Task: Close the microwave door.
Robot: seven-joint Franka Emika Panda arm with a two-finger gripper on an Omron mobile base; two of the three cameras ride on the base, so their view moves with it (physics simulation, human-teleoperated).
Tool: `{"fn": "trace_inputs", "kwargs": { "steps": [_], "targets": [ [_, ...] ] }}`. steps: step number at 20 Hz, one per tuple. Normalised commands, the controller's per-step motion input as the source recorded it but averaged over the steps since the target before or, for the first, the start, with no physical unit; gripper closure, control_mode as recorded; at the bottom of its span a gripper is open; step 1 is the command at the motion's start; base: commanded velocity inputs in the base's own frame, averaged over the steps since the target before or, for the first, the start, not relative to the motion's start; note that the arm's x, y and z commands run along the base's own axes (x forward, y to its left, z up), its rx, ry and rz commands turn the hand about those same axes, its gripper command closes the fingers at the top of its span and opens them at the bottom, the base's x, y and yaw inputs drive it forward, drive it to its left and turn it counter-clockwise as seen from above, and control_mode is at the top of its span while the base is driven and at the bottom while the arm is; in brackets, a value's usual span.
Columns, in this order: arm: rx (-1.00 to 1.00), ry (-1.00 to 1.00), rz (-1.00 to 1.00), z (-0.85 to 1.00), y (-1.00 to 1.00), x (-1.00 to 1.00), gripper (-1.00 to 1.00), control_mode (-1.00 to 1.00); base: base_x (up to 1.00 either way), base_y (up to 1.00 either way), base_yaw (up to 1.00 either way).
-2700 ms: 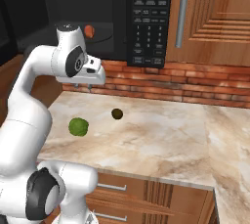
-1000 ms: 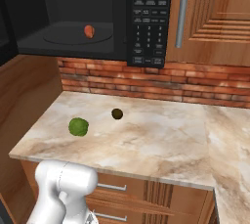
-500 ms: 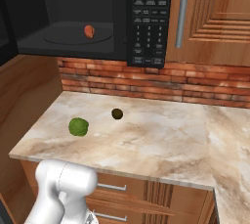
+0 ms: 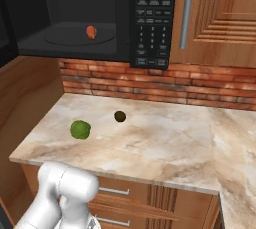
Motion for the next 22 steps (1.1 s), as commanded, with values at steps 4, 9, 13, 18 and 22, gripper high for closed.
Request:
{"fn": "trace_inputs", "kwargs": {
  "steps": [4,9,13,18,22],
  "targets": [
    [-0.04,0.00,-0.21,-0.32,1.00,0.29,-1.00,-1.00,0.00,0.00,0.00],
    [-0.03,0.00,-0.23,-0.34,1.00,0.64,-1.00,-1.00,0.00,0.00,0.00],
    [-0.03,0.00,-0.15,-0.27,0.81,0.70,-1.00,-1.00,0.00,0.00,0.00],
    [-0.03,0.00,-0.07,-0.31,0.47,0.98,-1.00,-1.00,0.00,0.00,0.00],
    [-0.04,-0.01,-0.06,-0.32,0.59,1.00,-1.00,-1.00,0.00,0.00,0.00]
  ]
}}
